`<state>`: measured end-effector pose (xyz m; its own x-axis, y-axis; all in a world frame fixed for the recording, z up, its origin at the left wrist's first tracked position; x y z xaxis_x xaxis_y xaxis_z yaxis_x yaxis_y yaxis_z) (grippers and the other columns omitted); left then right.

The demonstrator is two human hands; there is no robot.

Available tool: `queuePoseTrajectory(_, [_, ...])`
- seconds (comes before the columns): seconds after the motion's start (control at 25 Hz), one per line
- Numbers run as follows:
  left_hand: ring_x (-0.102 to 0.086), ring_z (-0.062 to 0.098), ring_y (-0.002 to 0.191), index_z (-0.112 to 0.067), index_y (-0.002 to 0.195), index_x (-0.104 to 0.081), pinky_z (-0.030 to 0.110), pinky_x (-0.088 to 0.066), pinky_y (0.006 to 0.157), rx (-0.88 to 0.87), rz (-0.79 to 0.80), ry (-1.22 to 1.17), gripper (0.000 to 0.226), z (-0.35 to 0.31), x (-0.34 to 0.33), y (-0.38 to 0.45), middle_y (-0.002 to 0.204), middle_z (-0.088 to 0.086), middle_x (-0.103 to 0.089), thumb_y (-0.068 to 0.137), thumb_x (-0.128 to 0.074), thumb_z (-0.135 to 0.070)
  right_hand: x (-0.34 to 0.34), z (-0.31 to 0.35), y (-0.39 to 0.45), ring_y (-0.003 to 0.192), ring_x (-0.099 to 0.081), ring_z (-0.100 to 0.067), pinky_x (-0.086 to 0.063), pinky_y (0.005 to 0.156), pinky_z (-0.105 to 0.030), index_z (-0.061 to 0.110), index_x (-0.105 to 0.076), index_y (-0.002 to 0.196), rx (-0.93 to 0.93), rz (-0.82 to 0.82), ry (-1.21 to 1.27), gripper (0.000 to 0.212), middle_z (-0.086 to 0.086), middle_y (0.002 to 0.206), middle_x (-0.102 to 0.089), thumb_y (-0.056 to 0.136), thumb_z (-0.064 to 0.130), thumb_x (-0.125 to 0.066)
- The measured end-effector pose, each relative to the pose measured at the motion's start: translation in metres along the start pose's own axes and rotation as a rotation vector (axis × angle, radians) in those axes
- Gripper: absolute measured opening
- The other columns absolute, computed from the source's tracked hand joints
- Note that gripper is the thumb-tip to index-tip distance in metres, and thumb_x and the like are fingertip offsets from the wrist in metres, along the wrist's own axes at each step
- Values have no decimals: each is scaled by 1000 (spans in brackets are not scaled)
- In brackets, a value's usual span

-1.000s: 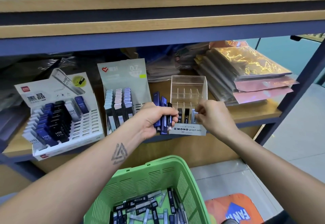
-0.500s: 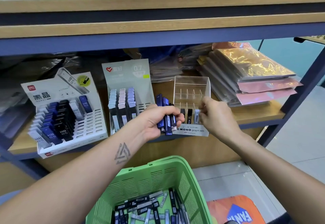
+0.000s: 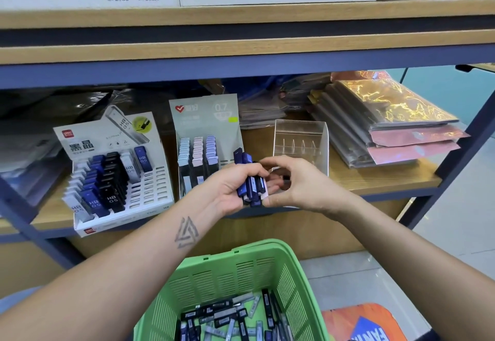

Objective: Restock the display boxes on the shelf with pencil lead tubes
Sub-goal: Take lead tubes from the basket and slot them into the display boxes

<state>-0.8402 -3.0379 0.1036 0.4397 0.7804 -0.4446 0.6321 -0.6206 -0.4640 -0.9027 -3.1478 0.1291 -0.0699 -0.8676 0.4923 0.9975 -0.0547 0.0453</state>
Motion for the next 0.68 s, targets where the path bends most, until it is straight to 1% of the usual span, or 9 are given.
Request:
queuePoseTrajectory(0.08, [-75, 33, 76, 9, 100, -65, 40, -63, 67, 6, 24, -13, 18, 0, -1, -2, 94, 28, -73, 94, -48, 9, 2, 0, 0, 104, -69, -12, -57, 92, -27, 15, -54, 138, 19, -27, 29, 80, 1, 119, -66, 68, 0, -90])
queuePoseTrajectory(0.16, [-75, 35, 86, 10, 108, -64, 45, -62, 74, -3, 37, 4, 21, -3, 0, -3, 106, 29, -71, 92, -50, 9, 12, -2, -1, 104, -69, -17, -60, 90, -34, 20, -56, 135, 7, -70, 68, 80, -2, 121, -65, 66, 4, -93])
queuePoseTrajectory(0.24, [-75, 38, 89, 7, 101, -62, 46, -62, 75, -48, 16, 76, 15, -7, 5, -3, 103, 31, -71, 87, -55, 12, 22, -5, 0, 105, -70, -20, -60, 90, -38, 19, -57, 134, 6, -119, 141, 79, -4, 127, -62, 66, 0, -92])
queuePoseTrajectory(0.32, [-75, 38, 80, 5, 92, -60, 43, -63, 70, -103, -17, 158, 13, -9, 9, -4, 93, 30, -71, 85, -60, 15, 24, -8, 0, 104, -71, -23, -59, 92, -40, 17, -57, 135, -4, -119, 240, 77, -7, 129, -62, 69, -8, -87])
queuePoseTrajectory(0.36, [-74, 36, 73, 5, 93, -61, 39, -63, 65, -128, -35, 196, 14, -10, 10, -5, 90, 29, -71, 84, -62, 16, 22, -9, 0, 103, -72, -25, -59, 93, -40, 17, -56, 136, -15, -94, 276, 76, -10, 126, -66, 71, -9, -85])
queuePoseTrajectory(0.44, [-70, 29, 62, 4, 97, -61, 32, -60, 57, -179, -71, 261, 17, -12, 10, -7, 87, 27, -68, 84, -65, 14, 18, -9, -1, 99, -73, -25, -58, 91, -38, 20, -56, 135, -38, -44, 286, 73, -16, 109, -74, 74, -10, -83])
queuePoseTrajectory(0.52, [-69, 25, 59, 2, 97, -63, 30, -58, 56, -210, -93, 295, 17, -13, 10, -6, 79, 22, -69, 84, -67, 12, 16, -7, -1, 87, -72, -20, -59, 83, -33, 22, -57, 131, -49, -46, 275, 71, -17, 98, -76, 74, -13, -81])
queuePoseTrajectory(0.56, [-69, 25, 59, 2, 97, -63, 30, -57, 56, -217, -100, 302, 16, -13, 11, -6, 76, 21, -69, 84, -68, 12, 17, -6, -1, 83, -70, -18, -58, 78, -31, 22, -58, 128, -46, -62, 273, 70, -15, 99, -75, 72, -14, -81])
queuePoseTrajectory(0.68, [-68, 25, 64, 2, 97, -65, 28, -55, 53, -216, -91, 308, 15, -13, 10, -5, 75, 20, -68, 84, -70, 9, 20, -3, 2, 80, -68, -17, -59, 71, -31, 21, -58, 120, -22, -134, 245, 70, -6, 116, -66, 66, -17, -82])
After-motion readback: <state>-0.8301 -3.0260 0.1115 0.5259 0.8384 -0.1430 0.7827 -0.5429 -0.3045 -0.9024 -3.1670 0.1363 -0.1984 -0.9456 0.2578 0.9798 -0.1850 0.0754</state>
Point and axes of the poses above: each hand's wrist, its own y-axis towards the middle knuckle, its own x-axis out of the back of the hand, z = x × y, the point moved 6 cm from there along y, towards the middle knuckle
